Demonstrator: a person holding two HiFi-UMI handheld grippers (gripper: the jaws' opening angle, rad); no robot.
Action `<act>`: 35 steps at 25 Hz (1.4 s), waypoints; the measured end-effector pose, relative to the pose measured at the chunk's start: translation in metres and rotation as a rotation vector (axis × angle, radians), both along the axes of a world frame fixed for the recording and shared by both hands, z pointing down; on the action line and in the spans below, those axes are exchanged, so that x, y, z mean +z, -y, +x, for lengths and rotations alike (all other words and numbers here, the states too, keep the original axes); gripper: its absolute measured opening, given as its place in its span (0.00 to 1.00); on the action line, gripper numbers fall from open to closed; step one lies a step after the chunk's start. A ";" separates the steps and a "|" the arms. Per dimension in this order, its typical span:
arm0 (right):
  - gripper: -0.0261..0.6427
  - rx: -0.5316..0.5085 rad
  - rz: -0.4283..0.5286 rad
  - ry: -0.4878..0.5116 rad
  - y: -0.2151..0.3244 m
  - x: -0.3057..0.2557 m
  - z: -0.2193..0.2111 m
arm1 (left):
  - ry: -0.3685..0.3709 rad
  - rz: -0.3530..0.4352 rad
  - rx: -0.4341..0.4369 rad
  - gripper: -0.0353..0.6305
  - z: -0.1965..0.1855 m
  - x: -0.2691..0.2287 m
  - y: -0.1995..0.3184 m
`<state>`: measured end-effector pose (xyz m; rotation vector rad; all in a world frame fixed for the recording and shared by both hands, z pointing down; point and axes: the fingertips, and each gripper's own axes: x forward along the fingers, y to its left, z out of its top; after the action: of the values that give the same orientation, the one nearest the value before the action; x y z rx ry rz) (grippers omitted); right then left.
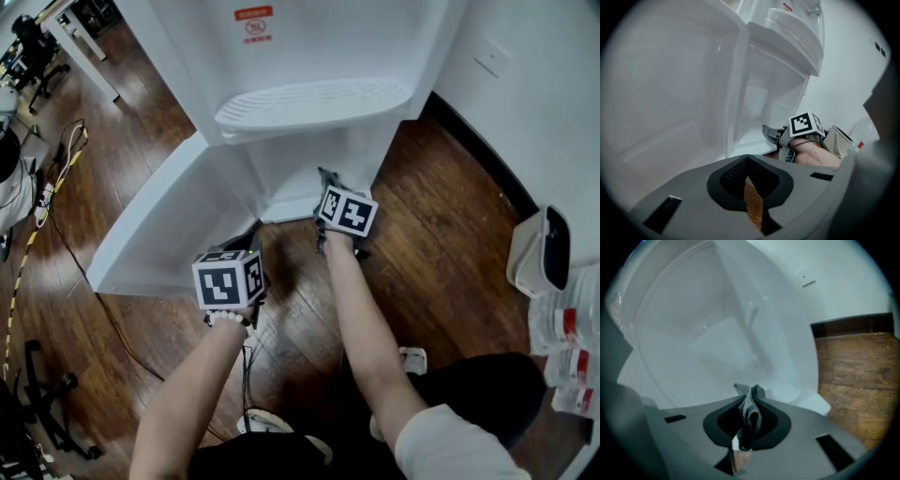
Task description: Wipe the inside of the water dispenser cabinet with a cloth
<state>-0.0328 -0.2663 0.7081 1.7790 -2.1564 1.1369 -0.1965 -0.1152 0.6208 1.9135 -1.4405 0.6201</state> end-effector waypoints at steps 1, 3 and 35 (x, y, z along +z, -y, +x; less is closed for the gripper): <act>0.10 -0.033 0.004 0.002 -0.003 -0.002 -0.014 | 0.001 -0.006 0.003 0.03 -0.001 0.002 -0.001; 0.10 -0.093 0.011 0.002 -0.012 -0.004 -0.044 | 0.003 -0.017 0.009 0.03 -0.004 0.006 -0.003; 0.10 -0.619 -0.207 0.089 -0.224 -0.550 -0.103 | -0.210 -0.051 -0.124 0.03 -0.010 -0.528 -0.124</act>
<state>-0.1356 -0.0428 0.1581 0.8864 -2.2850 1.2153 -0.2069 0.0091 0.0928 1.7766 -1.3829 0.3828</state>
